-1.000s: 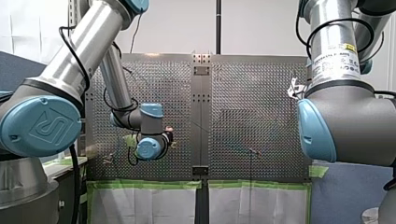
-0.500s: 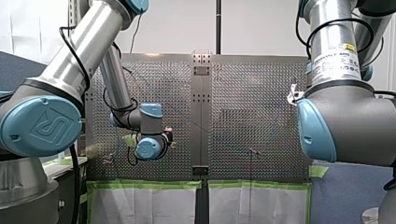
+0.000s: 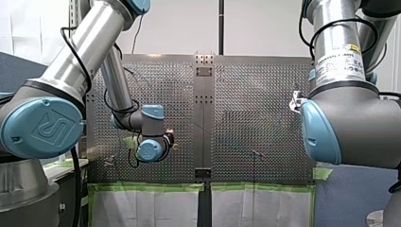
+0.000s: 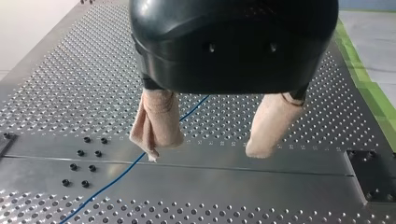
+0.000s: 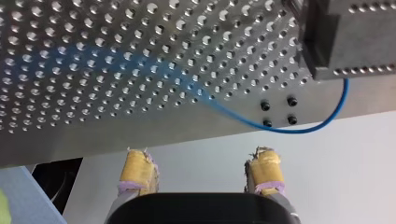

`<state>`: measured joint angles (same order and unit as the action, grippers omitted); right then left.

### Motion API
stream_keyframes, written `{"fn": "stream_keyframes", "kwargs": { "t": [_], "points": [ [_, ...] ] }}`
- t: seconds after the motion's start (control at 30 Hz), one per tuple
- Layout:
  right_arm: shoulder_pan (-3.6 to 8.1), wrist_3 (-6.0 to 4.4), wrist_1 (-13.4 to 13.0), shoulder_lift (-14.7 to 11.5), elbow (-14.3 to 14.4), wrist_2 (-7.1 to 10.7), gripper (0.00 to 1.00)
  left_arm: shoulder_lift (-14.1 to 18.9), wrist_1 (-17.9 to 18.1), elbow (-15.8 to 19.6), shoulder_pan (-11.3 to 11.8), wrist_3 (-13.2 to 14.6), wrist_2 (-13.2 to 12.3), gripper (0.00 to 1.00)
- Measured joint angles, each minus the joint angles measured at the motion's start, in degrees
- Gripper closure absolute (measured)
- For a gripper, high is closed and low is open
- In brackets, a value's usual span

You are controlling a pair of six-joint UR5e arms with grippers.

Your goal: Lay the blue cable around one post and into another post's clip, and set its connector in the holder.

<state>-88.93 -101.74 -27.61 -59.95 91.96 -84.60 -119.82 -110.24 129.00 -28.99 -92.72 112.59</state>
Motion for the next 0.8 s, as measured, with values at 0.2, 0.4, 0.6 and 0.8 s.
{"fn": "stream_keyframes", "kwargs": {
  "t": [0.2, 0.4, 0.6, 0.8],
  "points": [
    [-0.9, 0.38, -2.36, 0.08, 2.53, 0.9, 0.0, 0.0, -0.05, 0.0, 0.28, 0.0, -0.25, 0.0],
    [-2.59, 1.48, -5.35, 0.14, 4.31, 2.81, 0.0, 0.0, -0.07, 0.0, 0.46, -0.06, -0.38, 0.0],
    [-5.35, 4.19, -6.25, 0.18, 4.53, 1.55, 0.0, 0.0, -0.07, 0.0, 0.48, -0.24, -0.47, 0.0],
    [-8.64, 7.26, -6.15, 0.23, 5.55, -1.59, 0.0, 0.0, -0.6, 0.0, 0.49, -0.28, -0.49, 0.0]
  ]
}}
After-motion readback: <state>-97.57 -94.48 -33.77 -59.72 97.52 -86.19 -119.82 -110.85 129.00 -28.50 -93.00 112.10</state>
